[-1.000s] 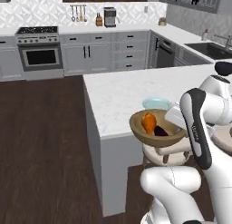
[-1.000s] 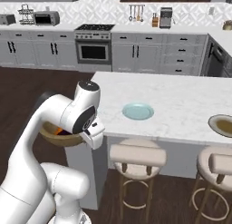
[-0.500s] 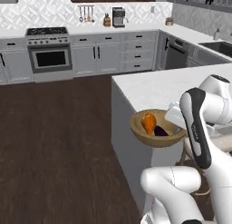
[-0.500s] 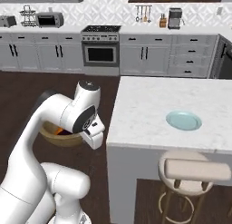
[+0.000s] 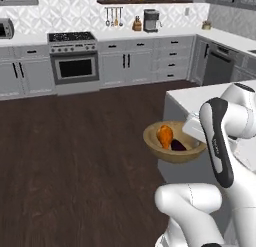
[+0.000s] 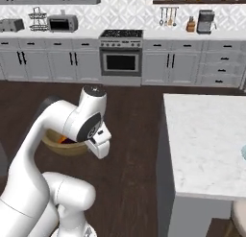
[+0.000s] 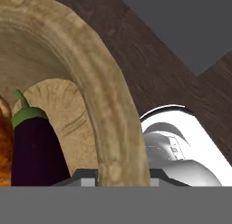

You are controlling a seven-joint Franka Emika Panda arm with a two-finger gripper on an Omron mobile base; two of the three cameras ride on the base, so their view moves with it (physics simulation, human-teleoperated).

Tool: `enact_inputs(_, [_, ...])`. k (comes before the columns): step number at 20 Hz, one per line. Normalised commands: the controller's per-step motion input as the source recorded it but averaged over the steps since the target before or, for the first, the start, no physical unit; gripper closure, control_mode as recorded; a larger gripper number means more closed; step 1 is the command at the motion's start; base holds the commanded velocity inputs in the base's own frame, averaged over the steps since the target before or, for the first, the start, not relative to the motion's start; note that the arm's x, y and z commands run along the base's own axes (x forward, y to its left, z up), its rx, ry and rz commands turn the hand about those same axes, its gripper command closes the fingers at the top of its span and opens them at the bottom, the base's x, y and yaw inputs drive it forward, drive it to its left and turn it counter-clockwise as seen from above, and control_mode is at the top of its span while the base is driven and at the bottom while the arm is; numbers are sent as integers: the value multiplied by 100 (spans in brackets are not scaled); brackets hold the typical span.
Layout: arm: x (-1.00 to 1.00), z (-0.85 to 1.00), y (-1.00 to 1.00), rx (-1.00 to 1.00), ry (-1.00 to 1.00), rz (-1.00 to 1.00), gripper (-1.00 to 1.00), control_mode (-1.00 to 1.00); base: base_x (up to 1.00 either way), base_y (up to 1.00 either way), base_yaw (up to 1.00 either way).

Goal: Pick the chicken drumstick and eggplant from their plates and place them in the bowl. Then put the bowl in the fridge.

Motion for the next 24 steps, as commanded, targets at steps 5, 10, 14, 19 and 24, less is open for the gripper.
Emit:
enact_inputs(5, [0, 0, 0, 0, 0, 0, 100, 100, 100, 100, 0])
enact_inputs(10, [0, 0, 0, 0, 0, 0, 100, 100, 100, 84, 0])
enact_inputs(14, [0, 0, 0, 0, 0, 0, 100, 100, 100, 52, 0])
enact_inputs(19, [0, 0, 0, 0, 0, 0, 100, 100, 100, 45, 0])
enact_inputs(24, [0, 0, 0, 0, 0, 0, 100, 100, 100, 51, 7])
